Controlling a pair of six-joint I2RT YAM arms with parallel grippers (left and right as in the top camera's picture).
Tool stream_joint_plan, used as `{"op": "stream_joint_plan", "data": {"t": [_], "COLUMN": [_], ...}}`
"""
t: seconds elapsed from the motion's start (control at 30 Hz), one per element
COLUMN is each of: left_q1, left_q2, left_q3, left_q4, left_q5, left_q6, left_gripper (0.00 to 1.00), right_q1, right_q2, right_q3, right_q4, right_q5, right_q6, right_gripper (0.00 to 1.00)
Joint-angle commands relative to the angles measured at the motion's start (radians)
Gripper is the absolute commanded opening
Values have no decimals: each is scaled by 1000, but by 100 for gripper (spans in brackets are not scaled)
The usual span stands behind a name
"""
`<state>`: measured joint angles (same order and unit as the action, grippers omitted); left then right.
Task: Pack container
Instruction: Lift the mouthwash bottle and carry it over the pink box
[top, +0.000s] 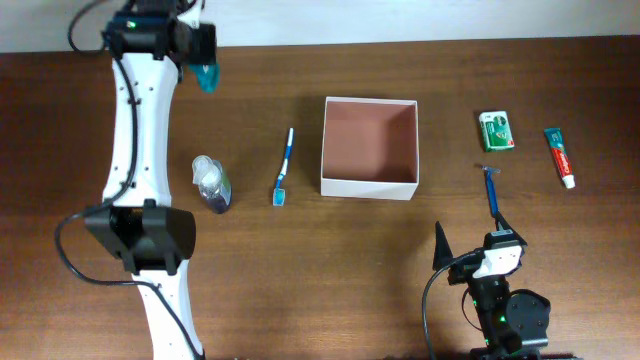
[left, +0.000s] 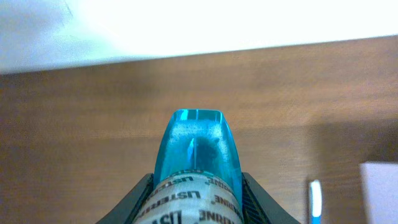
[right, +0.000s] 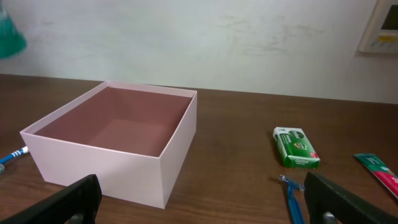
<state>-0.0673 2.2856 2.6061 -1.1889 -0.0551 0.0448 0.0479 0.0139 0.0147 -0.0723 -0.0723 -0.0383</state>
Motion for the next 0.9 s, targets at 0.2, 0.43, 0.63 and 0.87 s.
{"op": "stream_joint_plan", "data": {"t": [0.2, 0.43, 0.63, 0.87], "left_q1": [-104, -248, -333, -362], "left_q2": [-25, -25, -23, 34], "left_q3": [267, 291, 291, 290], "left_q4": [-97, -175, -237, -259], "left_q5": [216, 220, 216, 217], "left_q6": [5, 5, 5, -20], "left_gripper": [14, 14, 14, 14], "right_q1": [5, 5, 5, 5], "right_q2": [-10, -10, -10, -10], "right_q3": [-9, -9, -9, -9], "right_q4": [2, 2, 2, 2], "right_q5": [-9, -9, -9, -9], "right_q6": [-6, -6, -6, -6], "right_gripper": [99, 99, 99, 99]}}
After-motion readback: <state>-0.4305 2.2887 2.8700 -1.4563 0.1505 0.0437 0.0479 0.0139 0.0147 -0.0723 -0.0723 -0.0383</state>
